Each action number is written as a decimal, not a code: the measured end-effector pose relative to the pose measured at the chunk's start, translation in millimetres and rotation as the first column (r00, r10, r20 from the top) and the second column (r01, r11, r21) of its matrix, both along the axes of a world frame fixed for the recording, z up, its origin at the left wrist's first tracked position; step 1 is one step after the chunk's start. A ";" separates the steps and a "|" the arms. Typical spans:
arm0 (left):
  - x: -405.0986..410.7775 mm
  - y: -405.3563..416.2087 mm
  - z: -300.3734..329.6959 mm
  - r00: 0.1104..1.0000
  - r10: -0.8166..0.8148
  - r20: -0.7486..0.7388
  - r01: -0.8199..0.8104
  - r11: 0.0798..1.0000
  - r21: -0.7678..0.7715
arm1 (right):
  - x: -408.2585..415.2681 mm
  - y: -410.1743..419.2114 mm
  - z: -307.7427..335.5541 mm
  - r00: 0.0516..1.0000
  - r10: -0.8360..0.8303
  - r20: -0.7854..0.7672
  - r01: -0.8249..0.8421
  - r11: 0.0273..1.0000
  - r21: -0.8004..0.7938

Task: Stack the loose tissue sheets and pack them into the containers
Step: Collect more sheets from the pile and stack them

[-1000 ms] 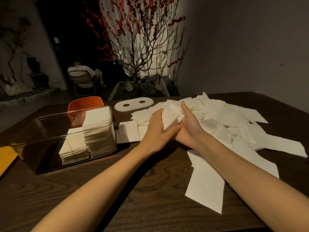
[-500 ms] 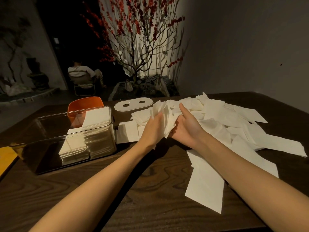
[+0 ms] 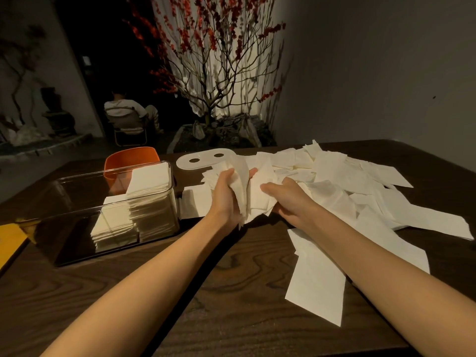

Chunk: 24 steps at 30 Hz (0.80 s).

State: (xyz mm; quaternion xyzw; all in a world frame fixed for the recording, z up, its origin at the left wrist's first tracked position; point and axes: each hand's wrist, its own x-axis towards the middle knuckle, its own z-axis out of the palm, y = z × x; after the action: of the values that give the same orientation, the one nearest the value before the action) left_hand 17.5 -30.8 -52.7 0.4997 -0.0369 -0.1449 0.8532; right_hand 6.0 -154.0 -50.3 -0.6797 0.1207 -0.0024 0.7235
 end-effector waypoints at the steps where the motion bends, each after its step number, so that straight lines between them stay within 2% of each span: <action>1: -0.2 0.2 1.5 1.000 -0.003 -0.016 0.002 1.000 -0.030 | 0.5 -0.7 -0.6 1.000 -0.007 0.001 0.007 1.000 -0.019; 4: -6.1 -1.0 9.7 1.000 -0.022 -0.022 0.022 1.000 -0.020 | 0.1 0.7 -0.5 1.000 -0.004 -0.008 0.003 0.994 -0.112; 6: -4.6 -3.8 8.9 1.000 0.013 -0.027 -0.011 0.999 0.048 | 0.0 2.3 -0.7 1.000 0.000 -0.012 -0.002 0.986 -0.169; 7: -2.5 -3.8 7.3 0.999 0.040 -0.037 -0.037 0.995 0.089 | -0.1 2.8 -0.8 1.000 0.001 -0.014 -0.003 0.986 -0.169; 10: 1.8 -0.7 9.9 0.990 0.105 -0.090 -0.099 0.993 0.062 | -1.5 1.0 2.3 0.999 -0.022 -0.031 0.019 0.994 -0.108; 11: 3.9 1.7 11.4 0.989 0.131 -0.067 -0.126 0.989 0.079 | -2.1 -1.0 3.8 0.999 -0.028 -0.037 0.025 0.997 -0.068; 12: 6.9 5.0 12.1 0.986 0.165 -0.001 -0.163 0.975 0.148 | -2.6 -3.1 5.0 0.999 -0.022 -0.040 0.022 1.000 -0.015; 14: 16.5 13.2 10.2 0.940 0.188 0.286 -0.293 0.873 0.389 | -3.1 -7.1 8.0 0.999 -0.002 -0.041 0.006 0.996 0.088; 16: 20.9 21.4 4.7 0.788 0.048 0.614 -0.447 0.730 0.516 | -3.9 -9.9 9.9 0.999 0.014 -0.050 -0.006 0.987 0.158; 18: 24.2 23.4 -3.7 0.615 -0.205 0.761 -0.501 0.644 0.578 | -3.9 -11.0 11.3 0.998 0.029 -0.050 -0.019 0.979 0.202; 21: 20.9 19.8 -12.6 0.488 -0.498 0.717 -0.520 0.494 0.697 | -4.6 -11.2 12.2 0.996 0.089 -0.020 -0.081 0.967 0.241; 24: 19.8 16.2 -18.1 0.435 -0.588 0.682 -0.525 0.450 0.723 | -6.0 -12.7 12.1 0.994 0.106 -0.012 -0.098 0.953 0.287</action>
State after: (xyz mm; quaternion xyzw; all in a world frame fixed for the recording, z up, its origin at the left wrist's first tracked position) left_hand 37.4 -14.5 -70.8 0.8558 -0.4136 0.1292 0.2828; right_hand 0.1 -166.6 -38.2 -0.5733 0.0943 0.0615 0.8116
